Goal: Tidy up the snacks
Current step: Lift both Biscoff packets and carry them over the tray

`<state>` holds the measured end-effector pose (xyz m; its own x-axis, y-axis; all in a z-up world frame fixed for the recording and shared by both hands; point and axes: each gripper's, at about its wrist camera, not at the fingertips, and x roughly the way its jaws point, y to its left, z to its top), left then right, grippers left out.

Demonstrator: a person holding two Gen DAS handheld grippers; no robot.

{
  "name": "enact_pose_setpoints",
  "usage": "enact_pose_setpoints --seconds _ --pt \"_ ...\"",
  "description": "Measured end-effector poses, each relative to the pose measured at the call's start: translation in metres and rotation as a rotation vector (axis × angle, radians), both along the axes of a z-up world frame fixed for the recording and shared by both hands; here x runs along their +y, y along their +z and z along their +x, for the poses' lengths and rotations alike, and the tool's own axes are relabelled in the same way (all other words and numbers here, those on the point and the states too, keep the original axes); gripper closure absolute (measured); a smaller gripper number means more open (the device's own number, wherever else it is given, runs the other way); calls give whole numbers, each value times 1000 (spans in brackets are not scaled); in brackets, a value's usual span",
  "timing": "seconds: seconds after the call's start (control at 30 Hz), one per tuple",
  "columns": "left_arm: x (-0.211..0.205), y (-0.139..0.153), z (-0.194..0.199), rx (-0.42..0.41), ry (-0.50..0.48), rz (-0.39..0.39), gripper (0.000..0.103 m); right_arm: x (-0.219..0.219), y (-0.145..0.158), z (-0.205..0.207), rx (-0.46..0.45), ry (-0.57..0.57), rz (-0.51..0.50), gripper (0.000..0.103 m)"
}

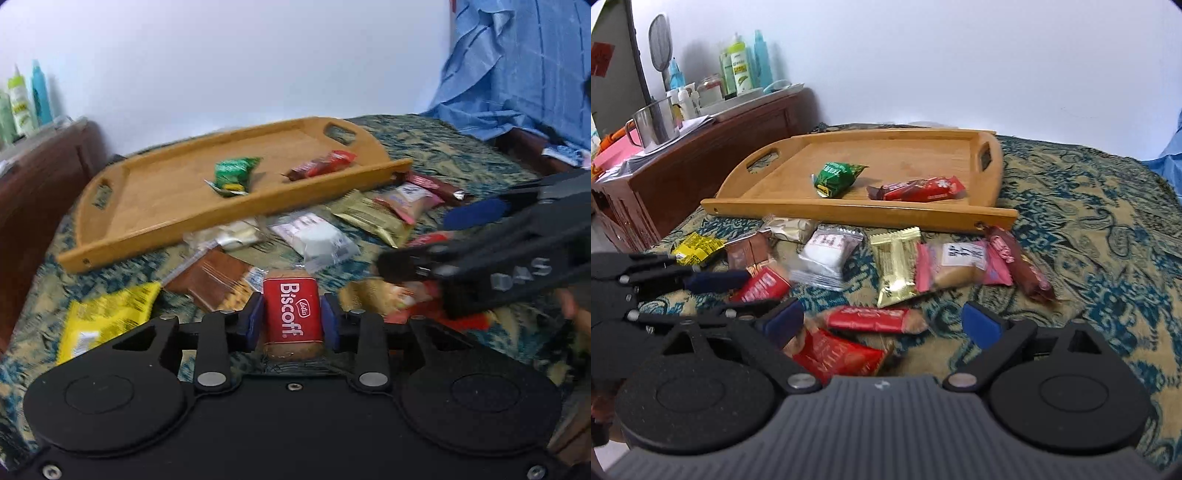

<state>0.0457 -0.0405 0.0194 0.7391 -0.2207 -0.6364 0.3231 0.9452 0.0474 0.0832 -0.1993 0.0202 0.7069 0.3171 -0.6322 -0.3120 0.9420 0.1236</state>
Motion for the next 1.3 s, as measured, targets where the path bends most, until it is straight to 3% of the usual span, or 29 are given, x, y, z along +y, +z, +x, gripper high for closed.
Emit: enact_pose_setpoints --seconds 0.1,0.37,0.43,0.57,0.83,1.03,1.17,1.3 --pt "-3 0 -1 -19 21 22 69 4 -2 5 9 4 2 10" --pt "-11 -5 -2 -36 25 59 71 11 -9 3 14 17 -46 36" --pt "-12 -4 -4 -38 25 63 72 11 -9 2 12 19 -46 37" --pt "-8 1 -7 -25 37 55 72 7 -5 2 27 24 -20 18" --pt "-4 -7 -12 -33 41 88 71 17 -10 0 52 48 -47 12" --pt "-4 -5 -16 -48 45 87 72 16 -9 1 59 55 -39 15" --pt "-3 -2 -24 -69 47 92 72 16 -10 -5 37 45 -63 29" --pt "7 9 -24 -83 77 51 72 22 -12 -11 10 72 -119 26"
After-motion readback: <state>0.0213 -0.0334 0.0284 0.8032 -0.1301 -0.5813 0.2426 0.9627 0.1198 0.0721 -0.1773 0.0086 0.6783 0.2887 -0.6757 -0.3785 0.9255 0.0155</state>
